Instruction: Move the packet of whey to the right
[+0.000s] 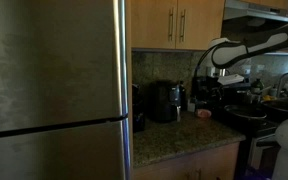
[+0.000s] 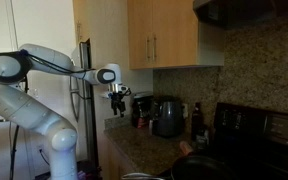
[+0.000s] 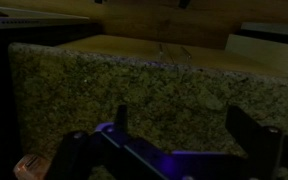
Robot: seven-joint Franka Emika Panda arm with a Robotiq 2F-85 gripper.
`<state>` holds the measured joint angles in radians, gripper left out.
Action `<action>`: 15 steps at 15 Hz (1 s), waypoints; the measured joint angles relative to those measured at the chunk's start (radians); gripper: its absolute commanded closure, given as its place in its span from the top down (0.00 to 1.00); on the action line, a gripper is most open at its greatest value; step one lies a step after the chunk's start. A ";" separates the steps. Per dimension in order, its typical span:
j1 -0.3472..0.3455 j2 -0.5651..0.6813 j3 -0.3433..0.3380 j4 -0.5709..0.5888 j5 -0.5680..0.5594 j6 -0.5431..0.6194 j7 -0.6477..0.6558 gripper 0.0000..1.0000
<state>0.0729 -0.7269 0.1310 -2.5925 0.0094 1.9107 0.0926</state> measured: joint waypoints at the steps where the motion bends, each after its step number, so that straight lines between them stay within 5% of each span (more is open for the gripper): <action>1: 0.000 0.000 0.000 0.000 0.000 0.000 0.000 1.00; 7: 0.001 0.000 0.000 0.002 -0.013 -0.033 -0.011 1.00; 11: 0.028 0.003 -0.009 0.018 -0.077 -0.010 -0.148 1.00; 15: 0.113 0.064 0.014 0.239 -0.069 0.022 -0.188 1.00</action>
<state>0.1857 -0.6630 0.1450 -2.3537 -0.0595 1.9326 -0.0956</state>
